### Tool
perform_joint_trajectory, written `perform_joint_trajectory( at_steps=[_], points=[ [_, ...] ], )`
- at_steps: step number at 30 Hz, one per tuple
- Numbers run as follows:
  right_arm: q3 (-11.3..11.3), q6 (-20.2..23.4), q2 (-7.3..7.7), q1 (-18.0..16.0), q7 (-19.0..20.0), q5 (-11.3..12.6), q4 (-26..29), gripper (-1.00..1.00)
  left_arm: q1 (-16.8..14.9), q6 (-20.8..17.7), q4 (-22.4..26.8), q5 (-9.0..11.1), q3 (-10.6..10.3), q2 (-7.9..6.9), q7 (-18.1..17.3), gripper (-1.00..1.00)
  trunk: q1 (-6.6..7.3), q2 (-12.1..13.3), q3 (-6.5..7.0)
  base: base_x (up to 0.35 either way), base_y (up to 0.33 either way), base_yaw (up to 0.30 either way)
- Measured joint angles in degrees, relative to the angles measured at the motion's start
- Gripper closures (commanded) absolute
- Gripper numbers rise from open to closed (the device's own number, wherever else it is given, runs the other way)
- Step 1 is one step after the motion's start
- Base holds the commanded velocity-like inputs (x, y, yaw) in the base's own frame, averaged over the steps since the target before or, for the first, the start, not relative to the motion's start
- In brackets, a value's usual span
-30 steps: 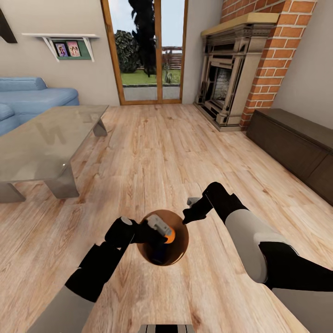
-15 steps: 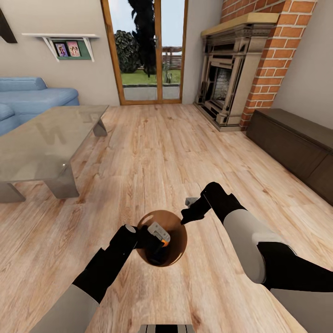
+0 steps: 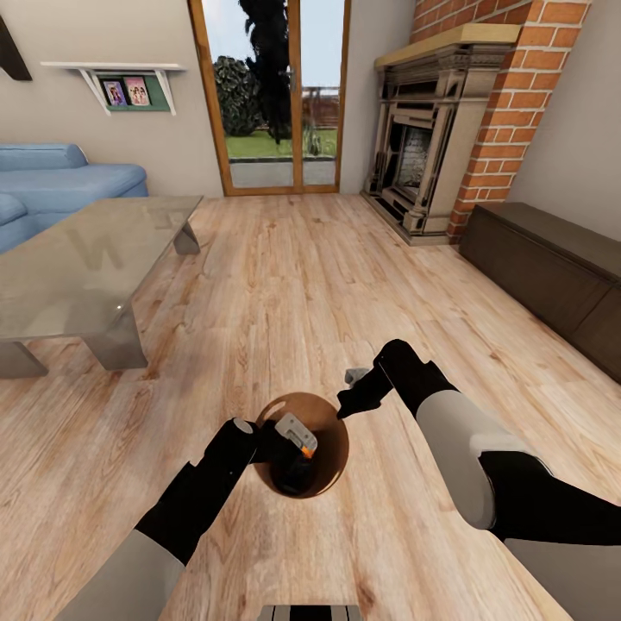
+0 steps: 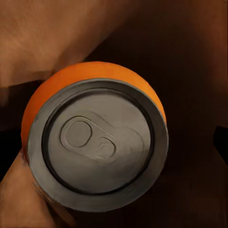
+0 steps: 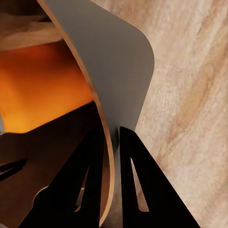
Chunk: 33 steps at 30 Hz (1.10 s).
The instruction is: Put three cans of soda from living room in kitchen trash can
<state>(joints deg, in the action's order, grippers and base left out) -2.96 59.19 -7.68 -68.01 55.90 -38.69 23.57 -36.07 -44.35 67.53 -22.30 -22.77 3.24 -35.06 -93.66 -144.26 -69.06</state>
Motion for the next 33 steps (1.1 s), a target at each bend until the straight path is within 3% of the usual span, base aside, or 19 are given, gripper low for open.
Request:
perform_joint_trajectory(
  at_steps=[14, 20, 23, 27, 29, 32, 33],
  points=[
    [0.05, 0.0, 0.04, 0.0, 0.0, -0.09, 0.0, 1.0, 0.1, -0.43, 2.67, 0.27, 0.35, -0.43, -0.56, -1.0, 0.0, 0.0, 0.0, 0.0, 0.0, 0.0],
    [0.1, -0.03, 0.12, 0.0, -0.01, -0.19, -0.04, 1.0, 0.36, -0.76, 12.2, 0.65, 0.91, -0.87, -3.5, -1.0, 0.0, 0.0, 0.0, 0.0, 0.0, 0.0],
    [0.07, 0.02, 0.16, 0.0, 0.0, -0.09, -0.04, 1.0, 0.49, -0.88, 15.81, 0.67, 3.06, -1.52, -5.43, -1.0, 0.0, 0.0, 0.0, 0.0, 0.0, 0.0],
    [0.07, -0.08, 0.21, 0.0, -0.02, -0.33, -0.08, 1.0, 0.54, -0.79, 18.65, 0.7, 9.23, -2.44, -9.44, -1.0, 0.0, 0.0, 0.0, 0.0, 0.0, 0.0],
    [0.06, -0.06, 0.21, 0.0, -0.05, -0.3, -0.08, 1.0, 0.55, -0.45, 19.69, 0.61, 15.75, -3.15, -13.27, -1.0, 0.0, 0.0, 0.0, 0.0, 0.0, 0.0],
    [0.02, 0.01, 0.22, 0.0, -0.25, -0.13, -0.08, 1.0, 0.56, -0.27, 20.04, 0.7, 22.54, -3.43, -16.09, -1.0, 0.0, 0.0, 0.0, 0.0, 0.0, 0.0],
    [-0.01, 0.05, 0.22, 0.0, -0.44, -0.07, -0.09, 1.0, 0.56, 0.12, 20.15, 0.62, 26.9, -3.54, -17.54, -1.0, 0.0, 0.0, 0.0, 0.0, 0.0, 0.0]
  ],
)
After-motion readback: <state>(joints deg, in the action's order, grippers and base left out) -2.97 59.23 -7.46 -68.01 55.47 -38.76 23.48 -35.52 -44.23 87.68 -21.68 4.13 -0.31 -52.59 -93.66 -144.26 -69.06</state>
